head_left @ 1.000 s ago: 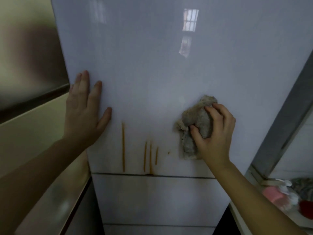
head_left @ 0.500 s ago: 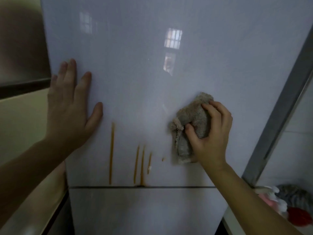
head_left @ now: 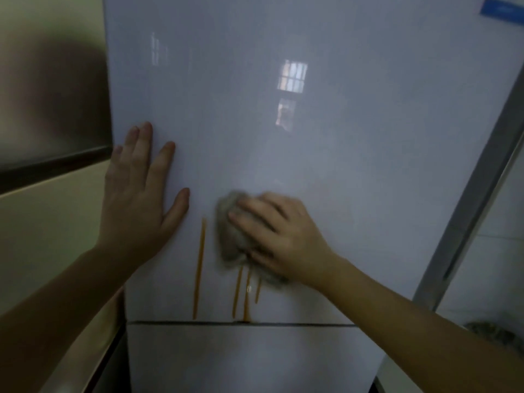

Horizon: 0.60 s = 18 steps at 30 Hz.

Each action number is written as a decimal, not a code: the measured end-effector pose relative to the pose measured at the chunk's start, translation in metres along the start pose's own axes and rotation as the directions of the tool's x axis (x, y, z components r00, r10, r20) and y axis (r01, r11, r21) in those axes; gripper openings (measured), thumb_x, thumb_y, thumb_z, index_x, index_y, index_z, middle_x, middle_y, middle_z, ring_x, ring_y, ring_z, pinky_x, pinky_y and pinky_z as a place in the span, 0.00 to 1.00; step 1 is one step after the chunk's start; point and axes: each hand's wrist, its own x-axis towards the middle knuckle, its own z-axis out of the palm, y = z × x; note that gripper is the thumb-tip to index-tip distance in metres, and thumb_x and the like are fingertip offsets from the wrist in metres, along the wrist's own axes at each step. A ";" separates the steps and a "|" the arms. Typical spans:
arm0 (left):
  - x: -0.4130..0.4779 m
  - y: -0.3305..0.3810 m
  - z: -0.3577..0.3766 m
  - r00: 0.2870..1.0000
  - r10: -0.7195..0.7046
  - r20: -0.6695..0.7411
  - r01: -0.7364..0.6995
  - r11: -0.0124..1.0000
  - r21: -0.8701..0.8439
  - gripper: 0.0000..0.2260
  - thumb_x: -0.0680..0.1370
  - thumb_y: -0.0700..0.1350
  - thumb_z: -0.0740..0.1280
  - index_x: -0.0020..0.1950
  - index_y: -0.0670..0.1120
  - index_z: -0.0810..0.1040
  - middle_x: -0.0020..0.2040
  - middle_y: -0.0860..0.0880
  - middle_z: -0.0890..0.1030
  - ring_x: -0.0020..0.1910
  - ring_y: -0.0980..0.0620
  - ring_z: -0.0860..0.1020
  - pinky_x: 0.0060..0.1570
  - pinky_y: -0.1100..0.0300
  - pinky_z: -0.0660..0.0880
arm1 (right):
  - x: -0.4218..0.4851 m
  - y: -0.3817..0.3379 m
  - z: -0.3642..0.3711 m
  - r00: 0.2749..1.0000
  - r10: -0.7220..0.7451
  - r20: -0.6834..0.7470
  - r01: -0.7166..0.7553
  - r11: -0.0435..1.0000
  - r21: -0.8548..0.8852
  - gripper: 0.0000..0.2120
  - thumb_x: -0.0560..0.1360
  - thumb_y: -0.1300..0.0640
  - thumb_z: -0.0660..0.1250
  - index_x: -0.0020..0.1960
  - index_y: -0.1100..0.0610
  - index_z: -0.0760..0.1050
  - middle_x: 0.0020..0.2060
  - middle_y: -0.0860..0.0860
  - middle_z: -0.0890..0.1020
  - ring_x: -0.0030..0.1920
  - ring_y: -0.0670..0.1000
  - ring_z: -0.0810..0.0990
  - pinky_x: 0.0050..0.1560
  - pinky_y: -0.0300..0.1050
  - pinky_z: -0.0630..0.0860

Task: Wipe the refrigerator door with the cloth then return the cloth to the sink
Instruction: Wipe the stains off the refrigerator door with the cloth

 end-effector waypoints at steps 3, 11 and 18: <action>0.001 0.000 -0.001 1.000 -0.002 0.003 0.002 1.000 -0.002 0.31 0.80 0.56 0.58 0.79 0.40 0.60 0.81 0.35 0.56 0.81 0.37 0.53 0.79 0.43 0.49 | -0.038 0.011 -0.011 0.998 -0.016 0.054 0.017 1.000 -0.018 0.22 0.80 0.47 0.70 0.71 0.55 0.77 0.69 0.55 0.78 0.62 0.60 0.78 0.58 0.55 0.75; 0.001 0.003 -0.001 0.999 -0.033 0.013 0.033 0.999 -0.009 0.32 0.80 0.56 0.59 0.80 0.41 0.60 0.82 0.37 0.55 0.82 0.39 0.52 0.80 0.46 0.46 | 0.052 0.076 -0.058 0.924 0.324 -0.203 -0.338 0.940 -0.040 0.28 0.76 0.46 0.72 0.72 0.57 0.75 0.70 0.56 0.76 0.62 0.64 0.76 0.61 0.53 0.68; -0.001 -0.005 0.001 1.000 0.023 -0.001 -0.023 1.000 0.005 0.32 0.81 0.58 0.58 0.81 0.43 0.58 0.82 0.37 0.54 0.82 0.40 0.51 0.80 0.47 0.47 | 0.077 0.007 -0.003 0.969 0.178 -0.173 -0.182 0.983 -0.006 0.28 0.76 0.48 0.72 0.73 0.55 0.74 0.73 0.55 0.75 0.62 0.61 0.74 0.59 0.54 0.71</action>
